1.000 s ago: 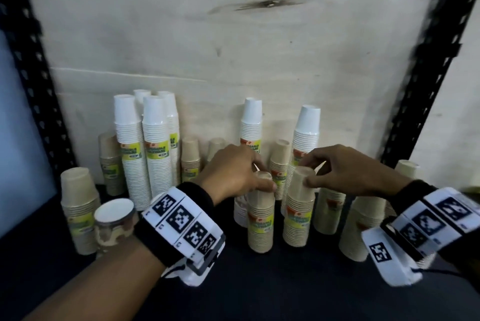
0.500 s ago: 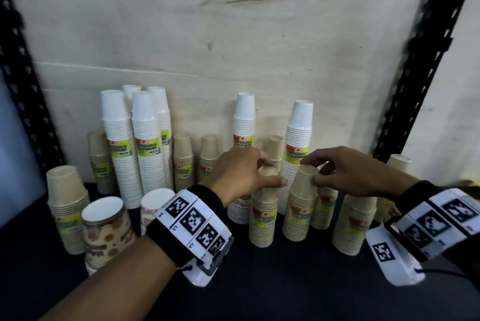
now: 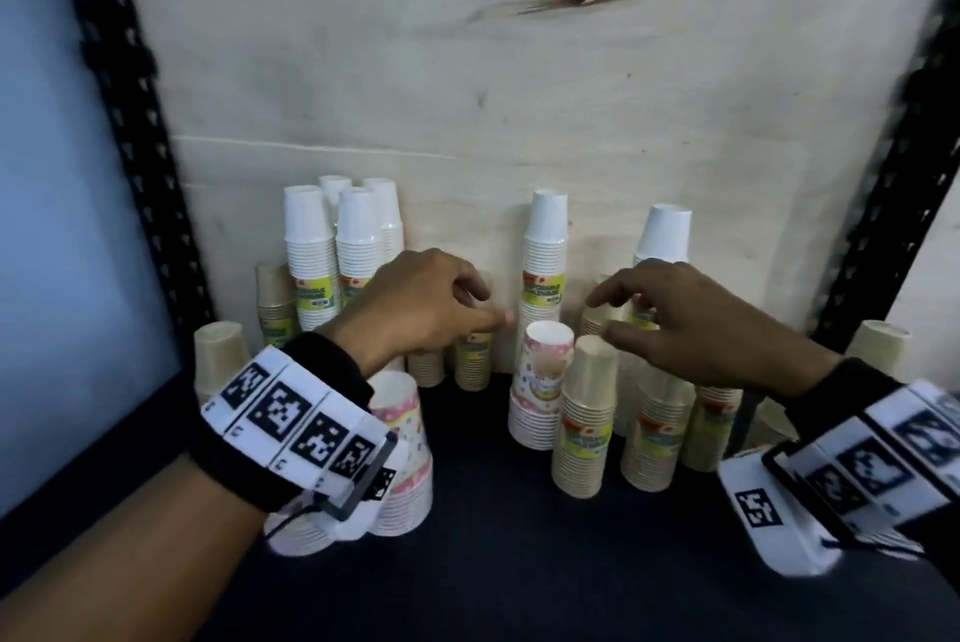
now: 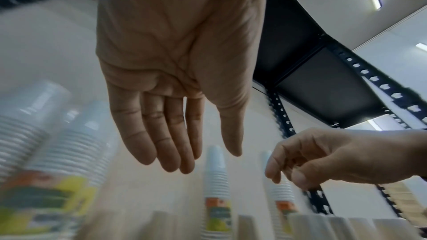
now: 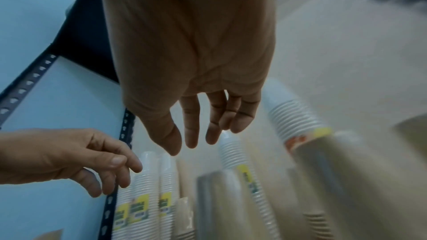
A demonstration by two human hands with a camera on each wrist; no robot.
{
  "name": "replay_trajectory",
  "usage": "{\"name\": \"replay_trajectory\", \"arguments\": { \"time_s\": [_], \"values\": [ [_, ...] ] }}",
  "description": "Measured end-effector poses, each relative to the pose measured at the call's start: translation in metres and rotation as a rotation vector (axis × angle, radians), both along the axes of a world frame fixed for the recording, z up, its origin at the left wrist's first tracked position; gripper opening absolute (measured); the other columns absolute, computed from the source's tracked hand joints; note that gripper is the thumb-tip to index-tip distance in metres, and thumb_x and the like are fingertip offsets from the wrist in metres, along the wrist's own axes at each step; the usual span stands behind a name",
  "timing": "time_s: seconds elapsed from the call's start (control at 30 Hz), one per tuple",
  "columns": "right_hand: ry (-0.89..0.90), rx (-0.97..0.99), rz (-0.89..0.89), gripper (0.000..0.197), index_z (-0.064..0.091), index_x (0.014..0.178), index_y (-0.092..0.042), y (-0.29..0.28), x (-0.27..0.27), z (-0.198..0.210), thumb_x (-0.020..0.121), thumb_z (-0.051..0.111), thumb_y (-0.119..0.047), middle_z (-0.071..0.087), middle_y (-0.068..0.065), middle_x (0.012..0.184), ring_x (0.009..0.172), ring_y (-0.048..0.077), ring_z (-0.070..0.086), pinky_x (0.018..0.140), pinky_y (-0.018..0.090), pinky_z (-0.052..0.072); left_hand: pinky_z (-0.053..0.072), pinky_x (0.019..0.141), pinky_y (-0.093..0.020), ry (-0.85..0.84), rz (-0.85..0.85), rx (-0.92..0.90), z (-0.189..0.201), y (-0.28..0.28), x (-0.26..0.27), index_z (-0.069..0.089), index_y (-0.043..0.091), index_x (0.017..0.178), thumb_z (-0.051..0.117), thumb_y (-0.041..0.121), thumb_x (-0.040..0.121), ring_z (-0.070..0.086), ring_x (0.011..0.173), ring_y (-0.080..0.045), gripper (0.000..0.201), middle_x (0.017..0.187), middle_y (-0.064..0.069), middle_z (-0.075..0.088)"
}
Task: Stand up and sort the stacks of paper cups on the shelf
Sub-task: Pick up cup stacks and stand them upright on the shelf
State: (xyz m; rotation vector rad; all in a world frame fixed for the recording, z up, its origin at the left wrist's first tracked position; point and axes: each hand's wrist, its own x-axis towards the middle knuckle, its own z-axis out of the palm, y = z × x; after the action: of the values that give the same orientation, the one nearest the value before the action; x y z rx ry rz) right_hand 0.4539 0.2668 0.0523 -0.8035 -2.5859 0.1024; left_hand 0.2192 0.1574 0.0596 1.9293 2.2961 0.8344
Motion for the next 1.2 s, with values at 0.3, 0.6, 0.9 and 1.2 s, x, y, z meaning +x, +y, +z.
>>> {"name": "replay_trajectory", "arguments": {
  "time_s": [0.3,0.6,0.9,1.2],
  "values": [
    [-0.082,-0.015,0.082,0.040,0.060,0.124,-0.024,-0.003,-0.111,0.005,0.088,0.064,-0.039,0.060,0.003,0.119,0.110,0.019,0.056,0.095,0.033,0.044,0.052,0.082,-0.026,-0.009,0.275,0.018,0.020,-0.058,-0.102,0.074,0.030,0.090,0.074,0.062,0.067,0.066,0.085,-0.003,0.039,0.079,0.020,0.069],
    [-0.212,-0.041,-0.003,0.057,0.044,0.140,-0.026,0.023,-0.197,-0.007,0.088,0.061,-0.044,0.056,0.004,0.136,0.127,0.029,0.045,0.104,0.040,0.039,0.045,0.072,-0.020,0.009,0.361,-0.021,-0.001,-0.089,-0.157,0.073,0.030,0.094,0.077,0.055,0.070,0.065,0.084,-0.002,0.034,0.084,0.015,0.069],
    [-0.350,0.001,-0.066,0.060,0.035,0.147,-0.028,0.040,-0.229,-0.023,0.092,0.054,-0.043,0.052,0.002,0.140,0.130,0.032,0.031,0.100,0.043,0.035,0.046,0.093,-0.022,-0.011,0.340,-0.150,-0.022,-0.102,-0.169,0.068,0.033,0.116,0.079,0.049,0.071,0.061,0.107,-0.007,0.049,0.119,0.007,0.068],
    [-0.098,-0.076,-0.063,0.018,0.062,0.103,-0.023,0.031,-0.224,-0.020,0.087,0.063,-0.032,0.065,0.003,0.114,0.106,0.024,0.055,0.075,0.027,0.038,0.044,0.078,-0.022,0.037,0.371,-0.123,-0.011,-0.124,-0.170,0.069,0.035,0.113,0.077,0.055,0.071,0.058,0.090,-0.005,0.047,0.112,0.009,0.069]
  ]
}}
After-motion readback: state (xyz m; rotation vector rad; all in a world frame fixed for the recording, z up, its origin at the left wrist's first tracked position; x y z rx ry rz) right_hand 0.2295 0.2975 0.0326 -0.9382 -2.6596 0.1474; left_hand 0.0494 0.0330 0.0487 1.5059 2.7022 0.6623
